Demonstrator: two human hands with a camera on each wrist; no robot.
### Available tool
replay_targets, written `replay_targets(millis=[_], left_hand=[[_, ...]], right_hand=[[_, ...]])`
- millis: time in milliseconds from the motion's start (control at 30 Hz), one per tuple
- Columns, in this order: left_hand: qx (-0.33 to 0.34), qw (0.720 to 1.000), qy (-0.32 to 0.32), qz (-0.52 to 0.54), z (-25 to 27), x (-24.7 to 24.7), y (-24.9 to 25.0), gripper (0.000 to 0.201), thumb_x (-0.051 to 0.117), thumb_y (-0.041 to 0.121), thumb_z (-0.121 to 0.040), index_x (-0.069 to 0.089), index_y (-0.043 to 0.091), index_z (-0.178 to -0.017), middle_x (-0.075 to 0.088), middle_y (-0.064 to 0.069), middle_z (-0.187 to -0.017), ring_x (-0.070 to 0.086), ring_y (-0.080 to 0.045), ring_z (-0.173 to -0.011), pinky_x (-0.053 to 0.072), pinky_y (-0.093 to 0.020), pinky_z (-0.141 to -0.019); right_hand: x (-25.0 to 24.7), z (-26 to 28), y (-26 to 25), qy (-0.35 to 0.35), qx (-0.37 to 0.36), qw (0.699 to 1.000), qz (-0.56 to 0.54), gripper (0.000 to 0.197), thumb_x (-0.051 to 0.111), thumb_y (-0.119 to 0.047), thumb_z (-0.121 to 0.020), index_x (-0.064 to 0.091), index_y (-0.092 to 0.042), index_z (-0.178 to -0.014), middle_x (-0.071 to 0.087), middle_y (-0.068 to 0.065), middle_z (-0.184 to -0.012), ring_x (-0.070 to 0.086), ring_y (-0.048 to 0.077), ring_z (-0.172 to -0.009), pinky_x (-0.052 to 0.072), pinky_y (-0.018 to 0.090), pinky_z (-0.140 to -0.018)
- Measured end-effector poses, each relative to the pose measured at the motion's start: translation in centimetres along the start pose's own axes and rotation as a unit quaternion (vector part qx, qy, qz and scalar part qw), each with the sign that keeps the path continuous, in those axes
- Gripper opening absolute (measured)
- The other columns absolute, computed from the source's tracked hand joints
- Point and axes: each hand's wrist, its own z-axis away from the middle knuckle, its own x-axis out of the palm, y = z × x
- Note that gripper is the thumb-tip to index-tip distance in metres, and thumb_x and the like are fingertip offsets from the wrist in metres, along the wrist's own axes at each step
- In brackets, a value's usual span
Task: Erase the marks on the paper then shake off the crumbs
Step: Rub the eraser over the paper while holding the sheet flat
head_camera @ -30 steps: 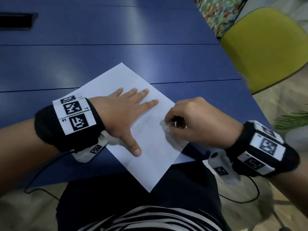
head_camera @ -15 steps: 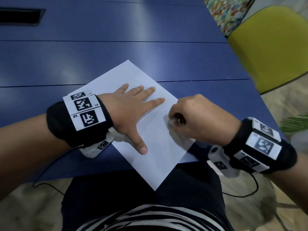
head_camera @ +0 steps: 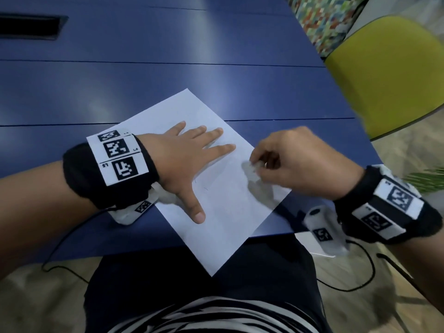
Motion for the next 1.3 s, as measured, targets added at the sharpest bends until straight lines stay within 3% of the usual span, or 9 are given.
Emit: replay_targets(millis=[67,200,333,600,800,967,1133,1233,1300], left_hand=[[0.016,1.000,-0.010,-0.003,0.3,-0.2,-0.5,0.161,0.073,0.098,-0.041,-0.031,0.051,-0.154,-0.038,0.012,-0.166,-0.033,-0.018,-0.155,-0.017,-0.057,-0.125],[0.038,0.999,-0.006,0.011,1.0,-0.6,-0.6,0.154,0.068,0.102,-0.044,-0.032,0.056,-0.151,-0.043,0.015,-0.163,-0.038,-0.017,-0.152,-0.020,-0.054,-0.124],[0.033,0.999,-0.011,0.016,1.1,0.0,0.0,0.149,0.062,0.105,-0.047,-0.031,0.056,-0.152,-0.042,0.009,-0.165,-0.038,-0.019,-0.152,-0.021,-0.057,-0.123],[0.016,1.000,0.020,0.004,0.7,1.2,0.5,0.152,0.063,0.103,-0.048,-0.030,0.048,-0.156,-0.035,0.001,-0.169,-0.028,-0.028,-0.157,-0.017,-0.063,-0.123],[0.004,1.000,0.024,-0.001,0.6,1.2,0.5,0.154,0.065,0.102,-0.046,-0.029,0.050,-0.156,-0.035,0.005,-0.169,-0.025,-0.026,-0.158,-0.015,-0.061,-0.125],[0.001,0.999,0.037,-0.010,0.2,1.3,0.6,0.157,0.061,0.105,-0.043,-0.029,0.045,-0.157,-0.033,0.006,-0.170,-0.022,-0.025,-0.159,-0.011,-0.059,-0.126],[-0.002,0.999,0.035,-0.021,0.1,1.2,0.6,0.161,0.058,0.108,-0.041,-0.029,0.040,-0.158,-0.031,0.006,-0.170,-0.019,-0.024,-0.160,-0.011,-0.057,-0.127],[0.001,0.999,0.042,-0.034,0.0,1.3,0.5,0.163,0.053,0.110,-0.039,-0.030,0.038,-0.158,-0.031,0.005,-0.171,-0.017,-0.026,-0.160,-0.008,-0.058,-0.127],[0.001,0.999,0.044,-0.032,0.0,1.5,0.4,0.163,0.052,0.111,-0.038,-0.030,0.038,-0.158,-0.031,0.005,-0.171,-0.017,-0.026,-0.160,-0.008,-0.058,-0.127]], right_hand=[[-0.5,0.0,1.0,0.010,0.012,1.000,-0.014,0.019,0.073,-0.024,-0.085,0.079,-0.031,-0.102,0.072,-0.014,-0.083,0.067,-0.001,-0.076,0.058,0.026,-0.077],[0.6,0.3,0.7,-0.025,-0.030,0.999,-0.002,0.013,0.071,-0.032,-0.089,0.077,-0.033,-0.101,0.065,-0.020,-0.084,0.061,-0.002,-0.077,0.046,0.010,-0.072],[1.4,-0.1,-0.2,-0.012,-0.039,0.999,0.000,0.012,0.068,-0.036,-0.093,0.077,-0.034,-0.101,0.067,-0.014,-0.085,0.062,0.004,-0.076,0.054,0.024,-0.074],[2.6,-0.6,-1.6,-0.024,-0.067,0.997,0.016,0.016,0.063,-0.027,-0.093,0.077,-0.029,-0.100,0.067,-0.009,-0.089,0.063,0.014,-0.079,0.057,0.038,-0.075],[2.1,1.1,-2.1,-0.102,-0.112,0.988,0.030,0.014,0.061,-0.033,-0.092,0.074,-0.029,-0.093,0.065,-0.009,-0.083,0.061,0.014,-0.073,0.055,0.036,-0.072],[1.8,-0.4,-1.3,-0.040,-0.059,0.996,0.049,0.015,0.062,-0.033,-0.087,0.075,-0.026,-0.091,0.067,-0.006,-0.081,0.063,0.018,-0.074,0.057,0.041,-0.071],[2.1,0.4,-2.4,-0.092,-0.094,0.989,0.060,0.014,0.061,-0.033,-0.090,0.073,-0.026,-0.090,0.066,-0.006,-0.080,0.061,0.019,-0.073,0.055,0.040,-0.069],[1.6,-0.8,-1.7,-0.041,-0.043,0.996,0.064,0.020,0.057,-0.036,-0.090,0.074,-0.024,-0.088,0.068,-0.003,-0.077,0.062,0.022,-0.072,0.056,0.042,-0.069],[1.9,-0.6,-2.2,-0.033,-0.050,0.996,0.070,0.024,0.053,-0.036,-0.088,0.074,-0.023,-0.089,0.068,-0.002,-0.080,0.062,0.024,-0.072,0.056,0.043,-0.069]])
